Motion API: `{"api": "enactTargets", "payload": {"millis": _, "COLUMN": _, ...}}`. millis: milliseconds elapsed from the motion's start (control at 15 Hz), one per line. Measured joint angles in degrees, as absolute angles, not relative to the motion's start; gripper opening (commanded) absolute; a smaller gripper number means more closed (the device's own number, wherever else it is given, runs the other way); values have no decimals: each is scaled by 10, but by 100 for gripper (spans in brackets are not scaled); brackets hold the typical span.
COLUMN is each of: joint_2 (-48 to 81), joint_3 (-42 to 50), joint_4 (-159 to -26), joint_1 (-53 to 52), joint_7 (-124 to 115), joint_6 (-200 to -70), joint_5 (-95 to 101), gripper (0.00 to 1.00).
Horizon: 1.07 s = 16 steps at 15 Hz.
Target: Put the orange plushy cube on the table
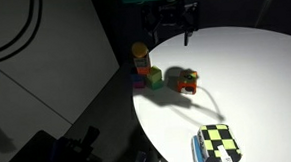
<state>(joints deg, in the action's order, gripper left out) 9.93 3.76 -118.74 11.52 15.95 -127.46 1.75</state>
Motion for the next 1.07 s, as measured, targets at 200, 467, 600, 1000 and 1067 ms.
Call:
{"api": "enactTargets", "payload": {"millis": 200, "joint_2": 60, "joint_3": 42, "joint_4": -1213, "joint_1": 112, "joint_7": 160, "joint_6": -1239, "joint_5": 19, "gripper": 100}}
{"api": "enactTargets", "payload": {"millis": 467, "joint_2": 5, "joint_3": 48, "joint_4": -1251, "joint_1": 108, "joint_7": 160, "joint_6": -1219, "joint_5": 25, "gripper": 100}}
{"api": "enactTargets", "payload": {"millis": 600, "joint_2": -23, "joint_3": 51, "joint_4": -1274, "joint_1": 105, "joint_7": 160, "joint_6": -1217, "joint_5": 30, "gripper": 100}}
{"api": "enactTargets", "payload": {"millis": 1000, "joint_2": -107, "joint_3": 59, "joint_4": -1337, "joint_1": 101, "joint_7": 160, "joint_6": -1217, "joint_5": 38, "gripper": 100}}
{"api": "enactTargets", "payload": {"millis": 1067, "joint_2": -122, "joint_3": 61, "joint_4": -1345, "joint_1": 101, "joint_7": 160, "joint_6": -1218, "joint_5": 38, "gripper": 100}}
